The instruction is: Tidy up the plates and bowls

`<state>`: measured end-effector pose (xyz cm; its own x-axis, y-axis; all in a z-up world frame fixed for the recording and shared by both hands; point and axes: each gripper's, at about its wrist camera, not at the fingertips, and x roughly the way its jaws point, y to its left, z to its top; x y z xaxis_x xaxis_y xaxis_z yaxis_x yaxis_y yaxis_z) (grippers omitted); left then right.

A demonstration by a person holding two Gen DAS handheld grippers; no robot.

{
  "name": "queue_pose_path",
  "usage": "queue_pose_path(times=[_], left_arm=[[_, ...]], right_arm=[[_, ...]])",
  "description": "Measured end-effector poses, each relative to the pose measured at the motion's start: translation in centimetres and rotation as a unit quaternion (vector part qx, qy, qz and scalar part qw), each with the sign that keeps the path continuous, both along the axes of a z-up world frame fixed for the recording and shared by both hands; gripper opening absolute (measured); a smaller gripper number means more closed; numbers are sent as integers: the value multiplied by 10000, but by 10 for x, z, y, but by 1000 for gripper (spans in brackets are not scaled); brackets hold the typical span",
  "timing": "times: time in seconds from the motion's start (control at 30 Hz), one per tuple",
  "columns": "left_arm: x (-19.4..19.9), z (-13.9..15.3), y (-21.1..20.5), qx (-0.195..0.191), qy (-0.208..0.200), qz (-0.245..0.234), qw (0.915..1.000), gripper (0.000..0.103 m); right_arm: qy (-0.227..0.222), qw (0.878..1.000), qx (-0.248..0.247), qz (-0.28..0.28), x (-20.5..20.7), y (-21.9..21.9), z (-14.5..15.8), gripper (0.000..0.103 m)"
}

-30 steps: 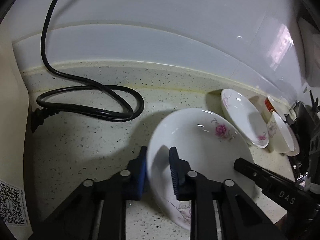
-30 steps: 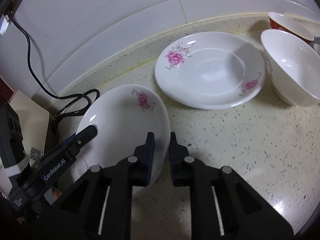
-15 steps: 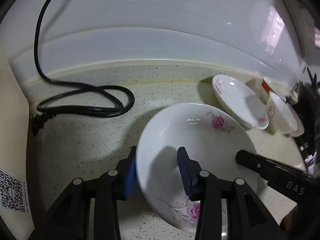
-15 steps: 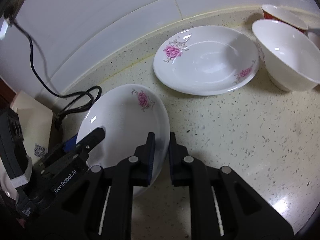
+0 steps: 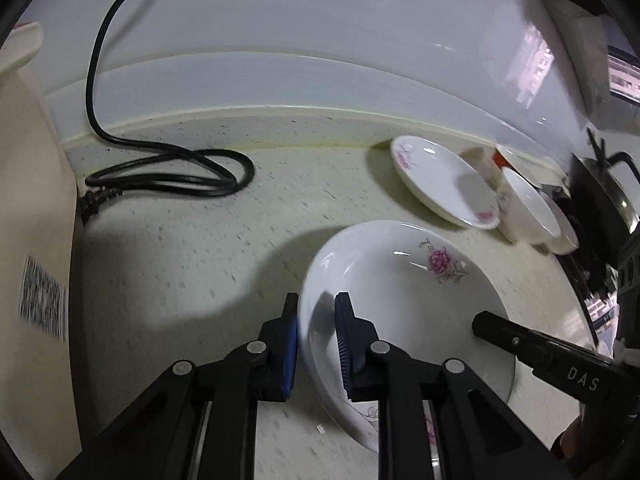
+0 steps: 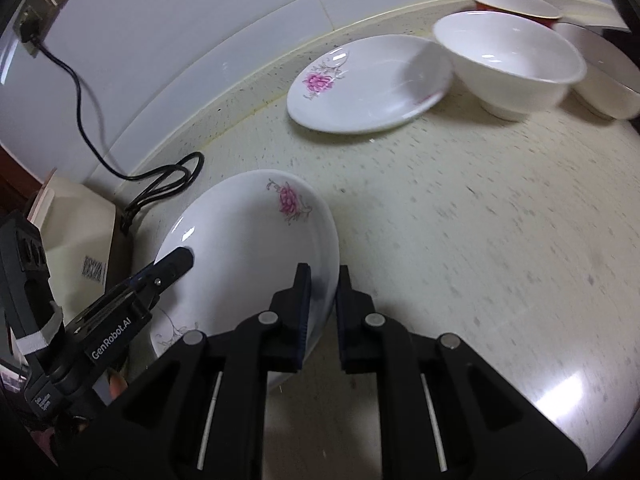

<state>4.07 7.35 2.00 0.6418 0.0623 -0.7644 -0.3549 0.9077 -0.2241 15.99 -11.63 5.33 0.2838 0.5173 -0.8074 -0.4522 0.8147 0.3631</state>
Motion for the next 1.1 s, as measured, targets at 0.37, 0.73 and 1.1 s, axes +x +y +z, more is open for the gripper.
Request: queue_pose_path(times=[0.37, 0.73, 1.1], left_arm=[[-27, 0, -44, -102, 85, -354, 9993, 18], [-55, 6, -77, -182, 59, -809, 9965, 18], [-69, 17, -108, -6, 119, -1180, 9929, 18]], right_arm=[[-73, 9996, -224, -156, -43, -39, 23, 14], [-204, 9983, -305, -457, -77, -83, 33, 14], [-230, 9967, -144, -760, -99, -123, 37, 14]])
